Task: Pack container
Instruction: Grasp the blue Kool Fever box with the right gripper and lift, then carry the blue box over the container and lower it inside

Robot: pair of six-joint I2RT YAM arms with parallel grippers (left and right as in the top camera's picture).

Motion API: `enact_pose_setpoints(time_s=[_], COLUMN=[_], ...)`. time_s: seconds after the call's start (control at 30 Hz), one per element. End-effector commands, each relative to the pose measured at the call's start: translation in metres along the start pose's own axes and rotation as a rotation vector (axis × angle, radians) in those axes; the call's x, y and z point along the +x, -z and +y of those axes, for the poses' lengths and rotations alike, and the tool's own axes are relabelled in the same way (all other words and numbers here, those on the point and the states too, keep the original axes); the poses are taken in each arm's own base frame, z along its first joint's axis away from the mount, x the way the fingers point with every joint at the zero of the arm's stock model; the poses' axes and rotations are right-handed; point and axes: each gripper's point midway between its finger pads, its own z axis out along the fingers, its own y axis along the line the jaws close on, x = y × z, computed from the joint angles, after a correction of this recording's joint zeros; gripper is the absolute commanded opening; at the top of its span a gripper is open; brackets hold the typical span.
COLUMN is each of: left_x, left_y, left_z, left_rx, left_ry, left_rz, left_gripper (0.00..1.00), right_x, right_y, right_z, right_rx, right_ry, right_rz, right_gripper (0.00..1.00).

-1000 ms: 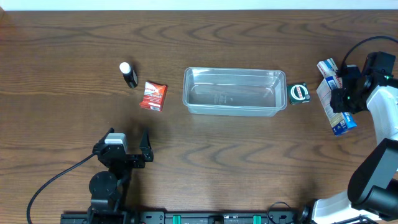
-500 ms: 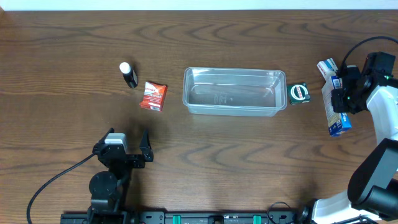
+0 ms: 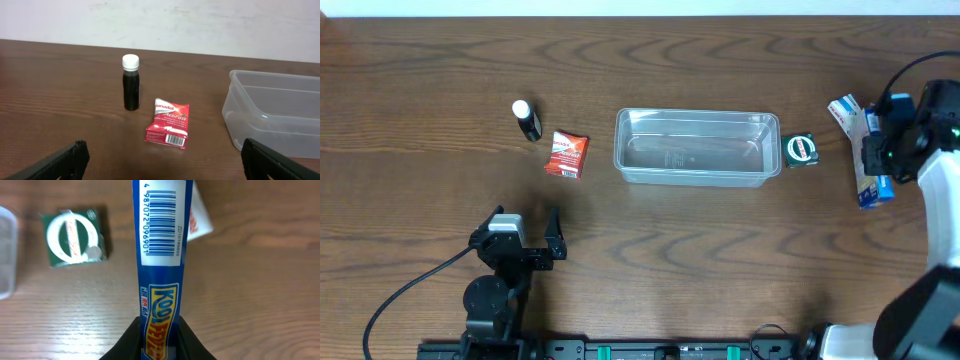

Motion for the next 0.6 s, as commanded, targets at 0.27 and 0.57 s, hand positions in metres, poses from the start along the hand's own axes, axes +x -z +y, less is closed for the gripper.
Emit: enact_pose_setpoints(time_s=[0.27, 0.57], left_x=[0.014, 0.014], left_y=[-0.003, -0.003], left_z=[0.000, 0.000], left_rx=[0.005, 0.006], left_ry=[-0.013, -0.013], left_rz=[0.032, 0.032], left_gripper=[0.98, 0.98], right_x=[-0.076, -0.093], right_y=[0.072, 0.100], right_z=[0.081, 0.183], right_rx=[-0.075, -0.074], right_ry=[0.258, 0.692], right_rz=[-0.271, -0.369], right_gripper=[0.15, 0.14])
